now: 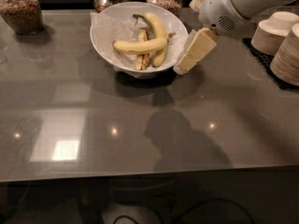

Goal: Pick banana from white bowl

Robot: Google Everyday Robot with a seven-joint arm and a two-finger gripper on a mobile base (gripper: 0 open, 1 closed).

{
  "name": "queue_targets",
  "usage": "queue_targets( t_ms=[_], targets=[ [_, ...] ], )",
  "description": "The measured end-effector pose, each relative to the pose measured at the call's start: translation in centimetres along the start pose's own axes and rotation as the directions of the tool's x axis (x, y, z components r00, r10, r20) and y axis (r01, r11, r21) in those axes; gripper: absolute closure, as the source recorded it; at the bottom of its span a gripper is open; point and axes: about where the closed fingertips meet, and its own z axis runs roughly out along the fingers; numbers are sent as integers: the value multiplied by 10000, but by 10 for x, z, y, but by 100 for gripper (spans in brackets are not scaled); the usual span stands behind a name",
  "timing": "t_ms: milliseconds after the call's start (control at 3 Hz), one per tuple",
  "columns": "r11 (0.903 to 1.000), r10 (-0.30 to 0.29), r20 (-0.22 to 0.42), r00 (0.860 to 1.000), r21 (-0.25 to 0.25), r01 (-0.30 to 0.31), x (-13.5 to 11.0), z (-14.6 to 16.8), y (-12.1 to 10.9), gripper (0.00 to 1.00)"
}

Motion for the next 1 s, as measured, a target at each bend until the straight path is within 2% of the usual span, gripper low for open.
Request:
queue_targets(
  t_ms=[333,667,1000],
  targets=[
    [9996,-259,31,9997,100,259,0,5,-4,0],
    [9948,-1013,448,9939,190,1005,-10,40,-28,0],
    [9881,-1541,1036,9826,161,1532,-25,83,-51,5]
  ],
)
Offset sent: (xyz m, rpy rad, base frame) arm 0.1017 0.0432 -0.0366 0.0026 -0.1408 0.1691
